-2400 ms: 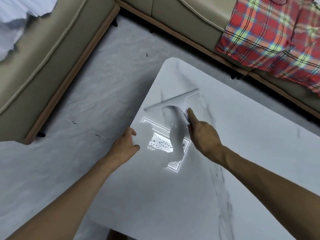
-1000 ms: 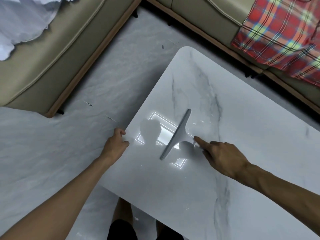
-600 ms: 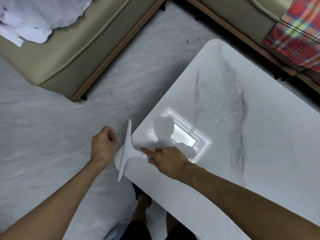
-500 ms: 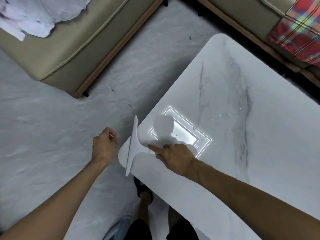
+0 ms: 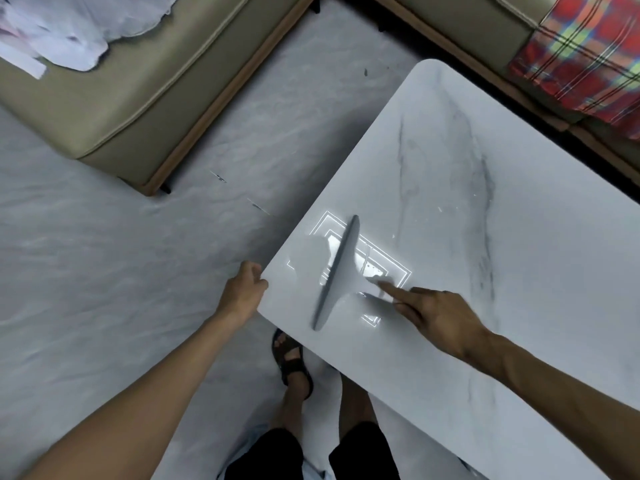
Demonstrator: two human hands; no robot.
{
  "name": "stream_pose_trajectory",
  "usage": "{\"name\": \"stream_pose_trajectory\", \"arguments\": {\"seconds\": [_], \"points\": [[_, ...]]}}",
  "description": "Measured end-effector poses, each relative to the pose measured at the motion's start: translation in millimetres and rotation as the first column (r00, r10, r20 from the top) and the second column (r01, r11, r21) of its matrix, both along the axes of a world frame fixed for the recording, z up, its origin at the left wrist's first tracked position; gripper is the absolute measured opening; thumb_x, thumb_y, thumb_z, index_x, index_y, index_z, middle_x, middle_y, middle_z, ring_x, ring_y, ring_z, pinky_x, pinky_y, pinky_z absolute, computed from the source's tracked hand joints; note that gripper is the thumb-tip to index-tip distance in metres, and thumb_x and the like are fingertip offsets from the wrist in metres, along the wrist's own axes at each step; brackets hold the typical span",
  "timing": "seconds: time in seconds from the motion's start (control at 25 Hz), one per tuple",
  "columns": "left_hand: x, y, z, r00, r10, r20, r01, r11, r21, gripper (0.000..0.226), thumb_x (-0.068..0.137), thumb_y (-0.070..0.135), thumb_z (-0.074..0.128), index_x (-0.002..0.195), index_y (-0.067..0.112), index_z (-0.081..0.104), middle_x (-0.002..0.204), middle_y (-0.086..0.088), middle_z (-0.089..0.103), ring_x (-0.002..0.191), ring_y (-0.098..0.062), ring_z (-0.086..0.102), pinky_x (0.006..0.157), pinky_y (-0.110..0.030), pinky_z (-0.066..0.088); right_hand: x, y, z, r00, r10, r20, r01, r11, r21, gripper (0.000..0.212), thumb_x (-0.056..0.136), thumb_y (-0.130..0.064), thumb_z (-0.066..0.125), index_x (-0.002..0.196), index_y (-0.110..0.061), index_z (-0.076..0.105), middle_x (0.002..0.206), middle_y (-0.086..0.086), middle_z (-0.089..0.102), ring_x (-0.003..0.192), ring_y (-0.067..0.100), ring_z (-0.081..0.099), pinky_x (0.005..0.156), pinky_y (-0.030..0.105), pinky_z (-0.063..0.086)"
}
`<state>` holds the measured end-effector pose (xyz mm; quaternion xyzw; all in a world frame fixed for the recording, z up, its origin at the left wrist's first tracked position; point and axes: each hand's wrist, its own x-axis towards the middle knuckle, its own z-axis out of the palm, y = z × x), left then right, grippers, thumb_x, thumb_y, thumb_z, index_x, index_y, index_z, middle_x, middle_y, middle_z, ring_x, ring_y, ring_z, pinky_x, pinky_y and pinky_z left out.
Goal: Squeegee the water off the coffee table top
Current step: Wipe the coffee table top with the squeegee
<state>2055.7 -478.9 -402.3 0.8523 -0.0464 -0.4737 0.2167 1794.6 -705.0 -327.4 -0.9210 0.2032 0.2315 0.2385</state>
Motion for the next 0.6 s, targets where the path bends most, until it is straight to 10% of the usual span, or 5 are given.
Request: {"name": "stream_pose_trajectory", "arguments": {"seconds": [0.28, 0.48, 0.6], "points": [[22, 36, -5, 0.942, -0.07, 0.329, 0.09, 0.995, -0.047, 0.022, 0.079, -0.006, 0.063, 0.08, 0.016, 0.061, 0.073, 0.007, 0.063, 0.064, -0.002, 0.059, 0.061, -0.01, 0.039, 74, 92, -46, 0.982, 0.187, -0.007, -0.184, 0.973, 0.138, 0.047, 0.103, -0.042, 0.025, 0.147, -0.054, 0.013, 0.106, 0.003, 0.06, 0.094, 0.029, 0.061, 0.083, 0.036, 0.048], [-13, 17, -4, 0.902, -0.221, 0.371, 0.235, 0.972, 0.005, 0.012, 0.093, 0.01, 0.047, 0.087, 0.014, 0.057, 0.089, -0.006, 0.069, 0.076, -0.021, 0.063, 0.061, -0.027, 0.043, 1, 44, -37, 0.996, 0.087, -0.025, -0.085, 0.994, 0.075, 0.047, 0.101, -0.045, 0.022, 0.141, -0.064, 0.006, 0.105, -0.002, 0.063, 0.091, 0.025, 0.064, 0.076, 0.033, 0.048], [-37, -2, -7, 0.796, -0.401, 0.453, 0.428, 0.903, 0.048, 0.021, 0.091, 0.009, 0.052, 0.112, 0.008, 0.057, 0.116, -0.011, 0.061, 0.107, -0.029, 0.058, 0.088, -0.038, 0.048, -58, 7, -25, 0.998, -0.01, -0.059, 0.01, 1.0, -0.001, 0.047, 0.1, -0.046, 0.028, 0.141, -0.064, 0.012, 0.102, -0.007, 0.066, 0.088, 0.02, 0.065, 0.074, 0.034, 0.052]]}}
